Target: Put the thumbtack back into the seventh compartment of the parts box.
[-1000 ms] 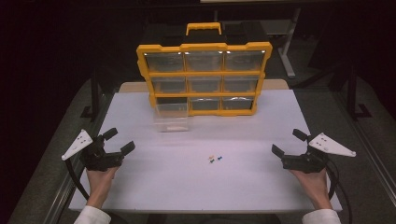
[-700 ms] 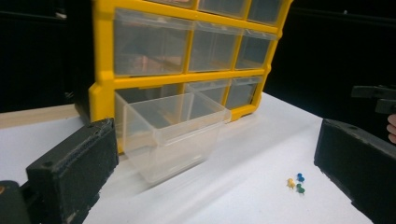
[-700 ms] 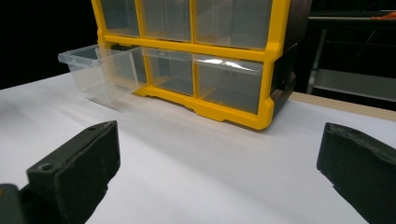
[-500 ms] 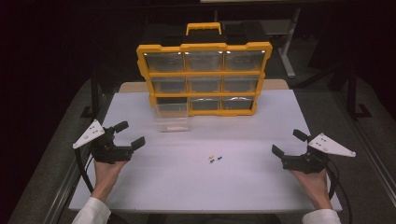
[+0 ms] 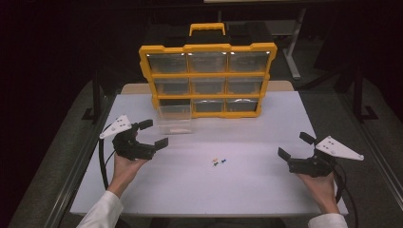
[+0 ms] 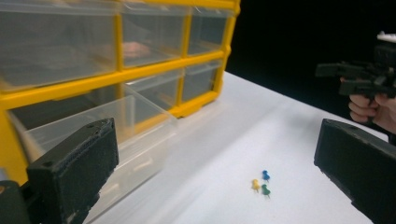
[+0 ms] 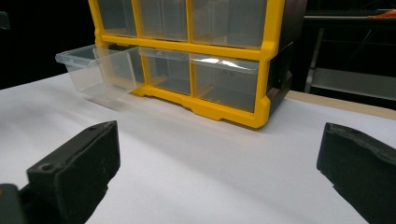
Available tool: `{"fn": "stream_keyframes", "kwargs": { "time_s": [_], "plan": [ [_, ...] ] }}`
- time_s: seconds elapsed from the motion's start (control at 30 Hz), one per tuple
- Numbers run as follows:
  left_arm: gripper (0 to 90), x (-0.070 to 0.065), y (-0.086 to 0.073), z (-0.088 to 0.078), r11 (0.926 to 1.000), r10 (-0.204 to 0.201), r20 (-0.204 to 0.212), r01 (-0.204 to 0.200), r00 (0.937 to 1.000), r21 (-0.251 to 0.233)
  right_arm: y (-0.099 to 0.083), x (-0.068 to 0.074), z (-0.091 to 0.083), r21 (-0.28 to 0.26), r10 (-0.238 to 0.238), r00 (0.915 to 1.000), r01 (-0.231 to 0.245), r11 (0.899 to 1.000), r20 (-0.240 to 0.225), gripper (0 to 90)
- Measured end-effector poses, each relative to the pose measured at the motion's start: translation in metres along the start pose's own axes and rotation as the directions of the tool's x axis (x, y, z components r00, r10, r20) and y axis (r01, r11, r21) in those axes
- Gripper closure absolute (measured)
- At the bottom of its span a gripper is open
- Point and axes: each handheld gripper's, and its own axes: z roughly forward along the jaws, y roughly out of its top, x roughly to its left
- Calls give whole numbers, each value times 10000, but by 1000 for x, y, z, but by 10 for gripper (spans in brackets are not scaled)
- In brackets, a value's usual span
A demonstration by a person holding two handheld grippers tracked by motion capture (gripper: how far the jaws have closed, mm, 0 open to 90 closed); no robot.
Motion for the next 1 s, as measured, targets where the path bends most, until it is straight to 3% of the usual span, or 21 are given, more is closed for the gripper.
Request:
{"fn": "stream_keyframes", "kwargs": {
  "time_s": [0.47, 0.57, 0.87, 1.0],
  "plan": [
    [0, -11, 8, 39, 9943, 263, 894, -353, 9956, 1004, 0, 0, -1, 98, 3, 10000, -2, 10000, -28, 0],
    [0, -13, 9, 49, 9929, 29, 1272, -179, 9919, 1173, -1, 0, -1, 194, -43, 10000, 44, 9998, -18, 0],
    [0, -21, 13, 77, 9772, 479, 1618, -798, 9857, 1965, -1, 0, -2, 220, -41, 10000, 41, 9997, -12, 0],
    [0, -24, 11, 87, 9687, 471, 1869, -905, 9813, 2313, -1, -1, -3, 208, -42, 10000, 42, 9998, -9, 0]
  ]
}}
